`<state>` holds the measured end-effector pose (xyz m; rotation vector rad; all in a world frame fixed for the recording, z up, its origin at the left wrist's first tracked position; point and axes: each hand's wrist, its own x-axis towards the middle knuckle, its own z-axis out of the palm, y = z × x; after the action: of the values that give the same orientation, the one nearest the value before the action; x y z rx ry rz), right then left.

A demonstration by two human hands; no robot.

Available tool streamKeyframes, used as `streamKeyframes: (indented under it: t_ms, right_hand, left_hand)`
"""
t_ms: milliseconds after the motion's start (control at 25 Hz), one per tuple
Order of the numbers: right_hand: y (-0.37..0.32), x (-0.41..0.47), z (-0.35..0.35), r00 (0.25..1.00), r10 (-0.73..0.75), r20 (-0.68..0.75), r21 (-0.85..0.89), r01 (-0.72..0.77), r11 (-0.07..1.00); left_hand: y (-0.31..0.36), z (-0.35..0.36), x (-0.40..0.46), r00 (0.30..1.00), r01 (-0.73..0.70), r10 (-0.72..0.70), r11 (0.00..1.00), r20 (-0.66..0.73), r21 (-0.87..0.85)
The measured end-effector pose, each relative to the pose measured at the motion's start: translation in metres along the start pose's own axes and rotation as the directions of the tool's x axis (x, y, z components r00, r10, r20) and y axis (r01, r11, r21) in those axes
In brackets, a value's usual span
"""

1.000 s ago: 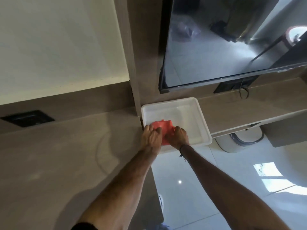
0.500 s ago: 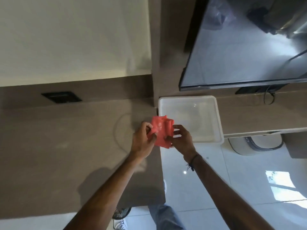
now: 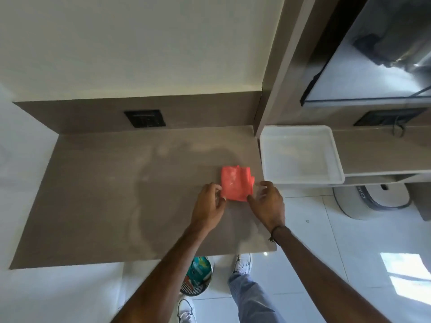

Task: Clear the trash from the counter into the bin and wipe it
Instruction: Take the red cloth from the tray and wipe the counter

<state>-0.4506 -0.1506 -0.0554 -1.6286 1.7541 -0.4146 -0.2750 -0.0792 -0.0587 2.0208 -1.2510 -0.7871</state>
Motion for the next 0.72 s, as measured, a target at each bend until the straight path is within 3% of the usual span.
streamKeyframes:
  t_ms: [80,200,320,480,560,640,720]
  right_hand:
    - [0.005,-0.047,0.009,0.992,-0.028,-0.126,0.014,0.03,0.999]
    - [0.012,-0.129,0.046,0.982,-0.085,-0.17,0.058,0.096,0.994]
    - [0.024,-0.195,0.097,0.994,-0.067,-0.08,0.08,0.074,0.994]
    - [0.064,-0.225,0.161,0.985,0.133,0.109,0.062,-0.14,0.988]
    - [0.098,-0.218,0.2,0.946,0.267,0.185,0.03,-0.277,0.96]
    - [0.14,-0.204,0.243,0.877,0.41,0.249,-0.01,-0.421,0.907]
    - [0.188,-0.188,0.292,0.788,0.539,0.299,-0.038,-0.554,0.832]
  left_hand:
    - [-0.009,-0.012,-0.037,0.996,-0.084,0.085,0.995,0.015,-0.048]
    - [-0.035,-0.032,-0.096,0.981,-0.16,0.165,0.985,0.102,-0.058]
    - [-0.077,-0.052,-0.143,0.964,-0.21,0.203,0.977,0.171,0.021]
    - [-0.155,-0.041,-0.197,0.942,-0.198,0.147,0.969,0.301,0.147]
    - [-0.208,-0.016,-0.215,0.947,-0.063,0.003,0.982,0.32,0.177]
    - [-0.269,0.018,-0.222,0.942,0.159,-0.202,0.972,0.268,0.174]
    - [-0.334,0.06,-0.223,0.881,0.407,-0.437,0.895,0.179,0.185]
